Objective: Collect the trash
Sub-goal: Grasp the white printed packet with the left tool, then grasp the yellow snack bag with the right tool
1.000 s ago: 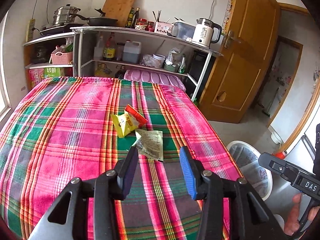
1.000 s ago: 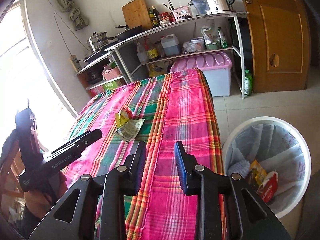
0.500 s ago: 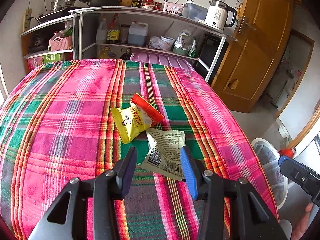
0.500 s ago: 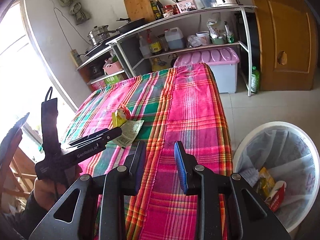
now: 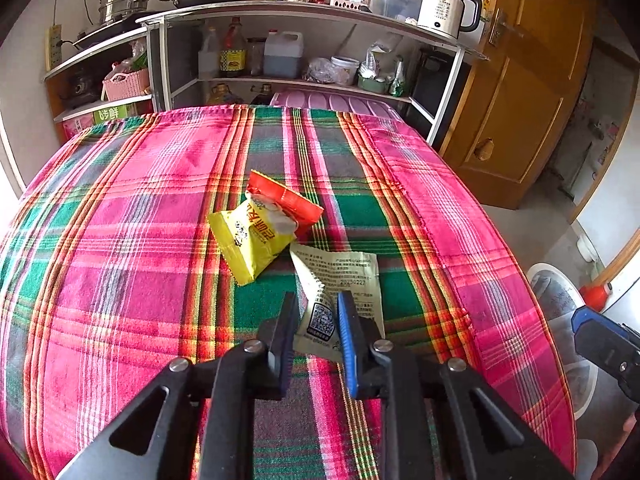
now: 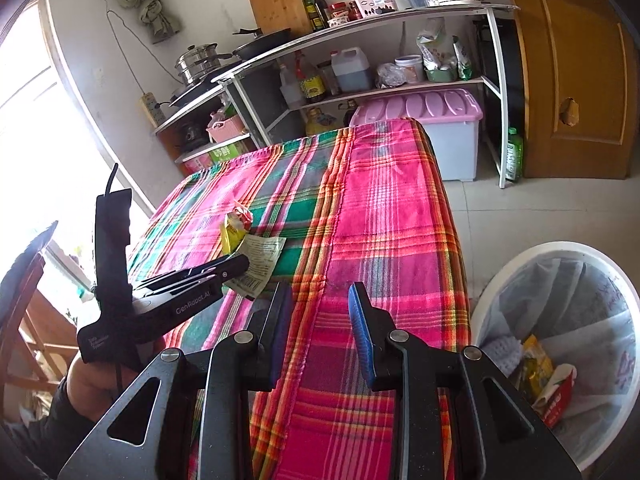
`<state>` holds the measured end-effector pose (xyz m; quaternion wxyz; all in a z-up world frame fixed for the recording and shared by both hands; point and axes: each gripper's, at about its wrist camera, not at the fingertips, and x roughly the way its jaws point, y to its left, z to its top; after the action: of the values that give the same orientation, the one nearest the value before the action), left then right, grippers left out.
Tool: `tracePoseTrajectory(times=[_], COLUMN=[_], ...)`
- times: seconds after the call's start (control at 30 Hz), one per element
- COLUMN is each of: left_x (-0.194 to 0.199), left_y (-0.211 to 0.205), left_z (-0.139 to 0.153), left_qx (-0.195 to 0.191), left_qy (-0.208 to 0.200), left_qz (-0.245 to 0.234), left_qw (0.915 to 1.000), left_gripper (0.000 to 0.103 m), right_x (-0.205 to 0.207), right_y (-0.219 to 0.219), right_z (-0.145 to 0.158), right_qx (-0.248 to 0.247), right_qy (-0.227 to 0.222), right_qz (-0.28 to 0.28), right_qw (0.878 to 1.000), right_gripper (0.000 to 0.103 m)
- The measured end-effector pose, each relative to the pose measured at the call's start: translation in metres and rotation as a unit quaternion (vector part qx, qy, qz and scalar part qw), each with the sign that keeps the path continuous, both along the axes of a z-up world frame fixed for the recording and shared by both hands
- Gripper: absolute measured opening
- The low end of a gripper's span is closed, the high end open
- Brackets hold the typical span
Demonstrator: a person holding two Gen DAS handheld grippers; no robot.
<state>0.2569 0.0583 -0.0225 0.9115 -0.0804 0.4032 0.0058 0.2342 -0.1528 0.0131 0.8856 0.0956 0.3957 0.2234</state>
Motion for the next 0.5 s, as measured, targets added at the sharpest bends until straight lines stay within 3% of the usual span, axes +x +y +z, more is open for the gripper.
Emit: tracePoseTrajectory(times=[0.27, 0.5], left_x=[-0.032, -0.064], left_y=[-0.006, 0.017], left_z=[0.016, 0.029], left_qx=[0.0, -0.022], left_qy=[-0.036, -0.068], left_qz=[-0.018, -0.011], left_qw=[0.9992, 0.9973], left_gripper=[0.013, 0.012], right_x=[-0.01, -0.014], right_y=[0.01, 0.028], right_z=[0.01, 0.016], right_qx=[-0.007, -0.018], right_qy=[-0.01, -0.013], right_qz=[0.006, 0.017], right_qw=[1.0, 1.0], right_gripper=[0.03, 0.03])
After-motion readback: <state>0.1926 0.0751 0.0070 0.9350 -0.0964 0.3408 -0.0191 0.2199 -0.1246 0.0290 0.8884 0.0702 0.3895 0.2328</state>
